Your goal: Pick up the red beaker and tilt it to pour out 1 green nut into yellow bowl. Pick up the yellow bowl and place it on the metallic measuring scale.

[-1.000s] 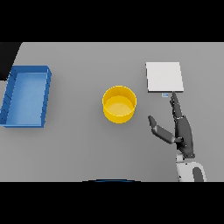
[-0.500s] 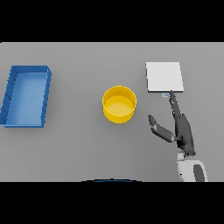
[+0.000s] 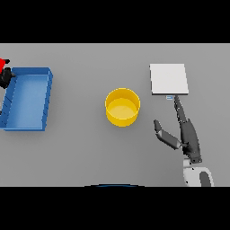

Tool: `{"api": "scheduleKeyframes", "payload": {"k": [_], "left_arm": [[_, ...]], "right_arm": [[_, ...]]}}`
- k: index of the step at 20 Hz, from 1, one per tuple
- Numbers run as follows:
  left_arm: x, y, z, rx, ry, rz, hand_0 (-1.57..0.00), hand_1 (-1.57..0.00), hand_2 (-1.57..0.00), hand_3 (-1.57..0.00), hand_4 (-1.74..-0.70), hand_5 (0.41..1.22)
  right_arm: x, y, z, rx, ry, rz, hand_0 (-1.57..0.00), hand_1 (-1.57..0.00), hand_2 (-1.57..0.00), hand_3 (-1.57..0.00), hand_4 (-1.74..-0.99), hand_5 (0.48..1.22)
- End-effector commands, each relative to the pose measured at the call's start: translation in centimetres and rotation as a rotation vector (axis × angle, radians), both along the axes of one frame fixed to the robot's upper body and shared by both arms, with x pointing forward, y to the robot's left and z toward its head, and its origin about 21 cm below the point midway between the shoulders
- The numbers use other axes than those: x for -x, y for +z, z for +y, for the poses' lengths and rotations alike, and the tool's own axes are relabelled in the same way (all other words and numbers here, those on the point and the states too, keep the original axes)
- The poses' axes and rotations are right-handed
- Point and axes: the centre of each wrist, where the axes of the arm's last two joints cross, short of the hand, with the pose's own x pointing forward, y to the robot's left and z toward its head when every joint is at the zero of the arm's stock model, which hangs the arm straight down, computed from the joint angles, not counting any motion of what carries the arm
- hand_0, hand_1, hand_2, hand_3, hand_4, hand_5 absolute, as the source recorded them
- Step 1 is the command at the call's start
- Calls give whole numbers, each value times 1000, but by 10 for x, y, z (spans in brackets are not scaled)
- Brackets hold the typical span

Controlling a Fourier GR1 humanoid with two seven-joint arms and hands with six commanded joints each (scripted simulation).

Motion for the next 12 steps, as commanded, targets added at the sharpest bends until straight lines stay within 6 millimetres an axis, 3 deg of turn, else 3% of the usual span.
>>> {"api": "scheduleKeyframes", "payload": {"k": [1,4,6,7,8,9,10,12], "left_arm": [[1,-1,0,2,10,-2,-1571,-1571,-1571,-1509,-1741,1221],[8,-16,-4,9,28,34,-1571,-1571,-1571,-1539,-1741,1117],[12,-21,-2,-6,35,59,-1571,-1571,-1571,-1551,-1741,967],[13,-21,-1,-17,26,75,-1571,-1571,-1571,-1555,-1667,908],[14,-20,0,-23,5,110,-1571,-1571,-1571,-1503,-1530,865],[17,-16,-2,-20,-34,143,-1564,-1449,-1432,-1362,-1374,830],[22,-15,-2,-6,-77,175,-1457,-1180,-1187,-1129,-1229,803],[24,-7,0,4,-120,250,-932,-755,-767,-722,-1034,758]], "right_arm": [[-2,0,5,-6,8,1,1,1,1,1,-1217,666],[-2,5,2,10,2,-20,1,1,1,1,-1207,665],[-3,2,1,7,3,-3,1,1,1,1,-1205,664],[0,2,-3,19,9,-17,1,1,1,1,-1202,667],[0,1,1,13,4,-13,1,1,1,1,-1197,664],[1,0,0,8,0,-6,1,1,1,1,-1192,663],[0,0,-2,7,-6,-4,1,1,1,1,-1188,663],[0,0,1,6,0,-18,1,1,1,1,-1185,665]]}}
